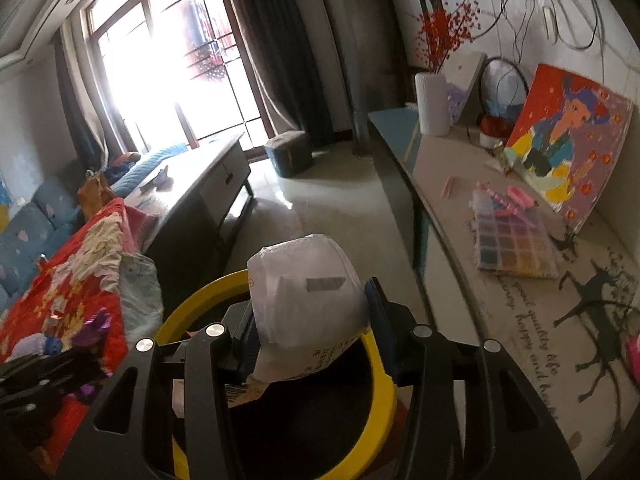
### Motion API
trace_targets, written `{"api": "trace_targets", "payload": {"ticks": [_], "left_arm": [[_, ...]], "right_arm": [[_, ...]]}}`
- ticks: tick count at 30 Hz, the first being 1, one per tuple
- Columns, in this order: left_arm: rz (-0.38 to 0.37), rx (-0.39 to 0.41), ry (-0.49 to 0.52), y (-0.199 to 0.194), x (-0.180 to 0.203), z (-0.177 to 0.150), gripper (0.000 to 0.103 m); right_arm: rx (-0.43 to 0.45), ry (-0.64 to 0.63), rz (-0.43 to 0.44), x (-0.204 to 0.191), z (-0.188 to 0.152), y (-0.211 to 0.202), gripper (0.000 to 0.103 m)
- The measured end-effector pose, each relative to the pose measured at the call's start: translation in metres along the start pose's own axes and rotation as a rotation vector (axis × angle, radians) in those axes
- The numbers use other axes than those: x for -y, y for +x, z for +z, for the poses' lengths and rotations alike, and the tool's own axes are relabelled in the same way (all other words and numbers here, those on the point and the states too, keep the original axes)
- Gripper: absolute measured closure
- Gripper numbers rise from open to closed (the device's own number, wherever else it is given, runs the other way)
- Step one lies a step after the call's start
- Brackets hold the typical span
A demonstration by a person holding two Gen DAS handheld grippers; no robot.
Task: Collect trash
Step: 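Open the right tool over the bin while the left tool releases the wrapper into it, then move both tools back to the trash pile on the bedspread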
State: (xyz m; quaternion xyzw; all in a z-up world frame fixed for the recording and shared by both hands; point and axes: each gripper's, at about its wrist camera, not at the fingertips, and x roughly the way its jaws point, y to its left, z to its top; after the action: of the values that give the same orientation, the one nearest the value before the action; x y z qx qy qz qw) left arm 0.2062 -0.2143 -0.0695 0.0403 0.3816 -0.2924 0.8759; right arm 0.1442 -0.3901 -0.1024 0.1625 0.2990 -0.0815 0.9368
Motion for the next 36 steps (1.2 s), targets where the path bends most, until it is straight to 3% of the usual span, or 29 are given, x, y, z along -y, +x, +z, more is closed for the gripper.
{"api": "trace_targets", "payload": {"ticks": [2,4,8,10,16,27,36], "left_arm": [[-0.002,-0.006,-0.002,0.006,-0.001,0.001,0.080],[-0.003,-0.007,-0.011,0.008,-0.003,0.003,0.058],[-0.001,0.008,-0.047,0.003,-0.010,0.002,0.043],[0.001,0.023,-0.066,-0.004,-0.013,0.001,0.029],[0.051,0.101,-0.106,-0.044,-0.028,0.002,0.012],[0.168,0.197,-0.168,-0.106,-0.056,-0.013,0.011],[0.218,0.267,-0.219,-0.150,-0.079,-0.029,0.011]], "right_arm": [[-0.005,0.002,0.016,0.000,0.001,0.001,0.051],[-0.003,0.006,0.027,-0.001,0.002,0.000,0.048],[0.006,0.015,0.041,-0.003,0.004,-0.005,0.036],[0.015,0.007,0.039,-0.007,0.005,-0.009,0.032],[0.058,-0.050,0.053,-0.034,0.004,-0.027,0.023],[0.079,-0.146,0.175,-0.097,0.002,-0.060,0.016],[0.084,-0.221,0.253,-0.140,-0.008,-0.081,0.015]]}}
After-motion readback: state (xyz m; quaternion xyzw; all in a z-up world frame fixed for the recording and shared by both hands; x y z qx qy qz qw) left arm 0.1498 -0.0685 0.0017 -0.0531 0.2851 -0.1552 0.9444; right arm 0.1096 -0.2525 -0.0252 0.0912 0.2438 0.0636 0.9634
